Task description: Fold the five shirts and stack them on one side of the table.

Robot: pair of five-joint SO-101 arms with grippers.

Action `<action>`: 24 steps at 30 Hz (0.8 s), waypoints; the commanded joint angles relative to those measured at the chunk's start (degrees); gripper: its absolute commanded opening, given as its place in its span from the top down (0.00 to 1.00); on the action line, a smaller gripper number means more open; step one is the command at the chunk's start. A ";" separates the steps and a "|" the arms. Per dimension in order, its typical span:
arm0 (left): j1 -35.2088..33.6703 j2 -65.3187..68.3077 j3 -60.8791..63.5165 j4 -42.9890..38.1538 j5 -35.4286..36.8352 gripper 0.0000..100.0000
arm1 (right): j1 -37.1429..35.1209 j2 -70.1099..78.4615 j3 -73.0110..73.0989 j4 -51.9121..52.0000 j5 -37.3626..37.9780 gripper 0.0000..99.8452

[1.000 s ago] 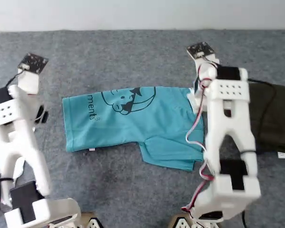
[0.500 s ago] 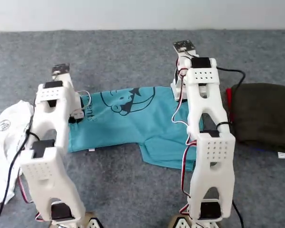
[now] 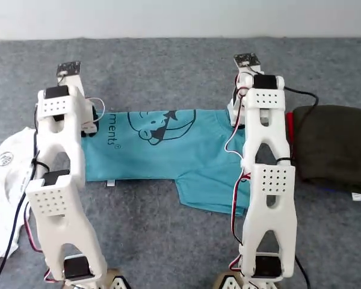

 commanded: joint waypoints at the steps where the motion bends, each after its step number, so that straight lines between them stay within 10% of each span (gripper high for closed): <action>1: -0.35 -3.87 -6.73 6.24 -4.04 0.93 | -0.40 -1.54 -9.23 6.20 -0.09 0.99; 8: 0.97 -5.45 -8.84 9.58 -4.31 0.94 | -1.54 -1.89 -22.51 9.01 -0.44 0.99; 24: 1.49 -4.31 5.85 -11.25 5.10 0.99 | 1.19 10.33 -23.56 7.34 -0.18 0.99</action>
